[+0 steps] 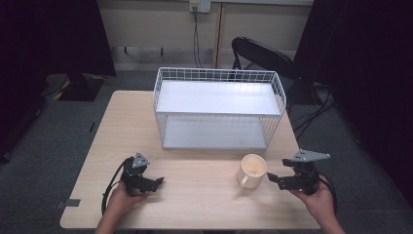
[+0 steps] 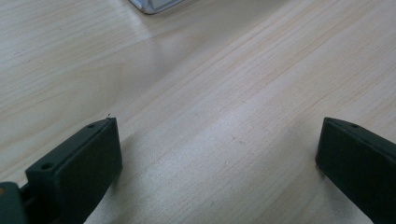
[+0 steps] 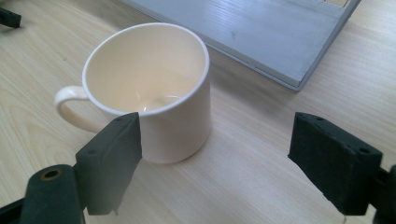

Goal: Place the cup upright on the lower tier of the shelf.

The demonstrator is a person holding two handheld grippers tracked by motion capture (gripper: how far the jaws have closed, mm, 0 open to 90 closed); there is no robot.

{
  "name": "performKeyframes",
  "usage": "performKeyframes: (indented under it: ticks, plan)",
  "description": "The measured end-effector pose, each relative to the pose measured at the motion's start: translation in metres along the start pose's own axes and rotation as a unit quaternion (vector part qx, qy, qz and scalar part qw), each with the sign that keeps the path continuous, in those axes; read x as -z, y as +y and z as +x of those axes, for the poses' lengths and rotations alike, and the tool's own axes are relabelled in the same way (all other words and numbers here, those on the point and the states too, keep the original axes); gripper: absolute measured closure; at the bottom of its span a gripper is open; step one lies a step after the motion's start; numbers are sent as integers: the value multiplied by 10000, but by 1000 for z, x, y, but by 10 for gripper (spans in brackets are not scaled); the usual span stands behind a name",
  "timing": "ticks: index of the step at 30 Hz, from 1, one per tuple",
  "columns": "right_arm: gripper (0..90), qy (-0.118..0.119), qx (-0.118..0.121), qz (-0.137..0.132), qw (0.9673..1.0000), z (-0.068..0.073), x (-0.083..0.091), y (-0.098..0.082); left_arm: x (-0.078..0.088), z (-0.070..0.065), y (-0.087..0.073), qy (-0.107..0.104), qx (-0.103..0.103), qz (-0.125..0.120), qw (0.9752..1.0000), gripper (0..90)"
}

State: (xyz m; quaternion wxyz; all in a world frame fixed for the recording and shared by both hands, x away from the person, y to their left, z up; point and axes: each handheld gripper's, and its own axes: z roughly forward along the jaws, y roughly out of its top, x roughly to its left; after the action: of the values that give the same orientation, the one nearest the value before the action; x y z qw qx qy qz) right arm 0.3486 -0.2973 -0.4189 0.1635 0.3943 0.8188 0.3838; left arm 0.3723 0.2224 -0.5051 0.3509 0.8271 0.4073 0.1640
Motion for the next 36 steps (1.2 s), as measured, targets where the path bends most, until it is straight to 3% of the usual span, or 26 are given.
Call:
performKeyframes:
  ticks: [20, 36]
  plan:
    - [200, 21, 165, 33, 9999, 7, -15, 28, 0, 0, 0, -1, 0, 0, 10000, 0]
    - [413, -55, -156, 143, 9998, 5, -37, 32, 0, 0, 0, -1, 2, -1, 10000, 0]
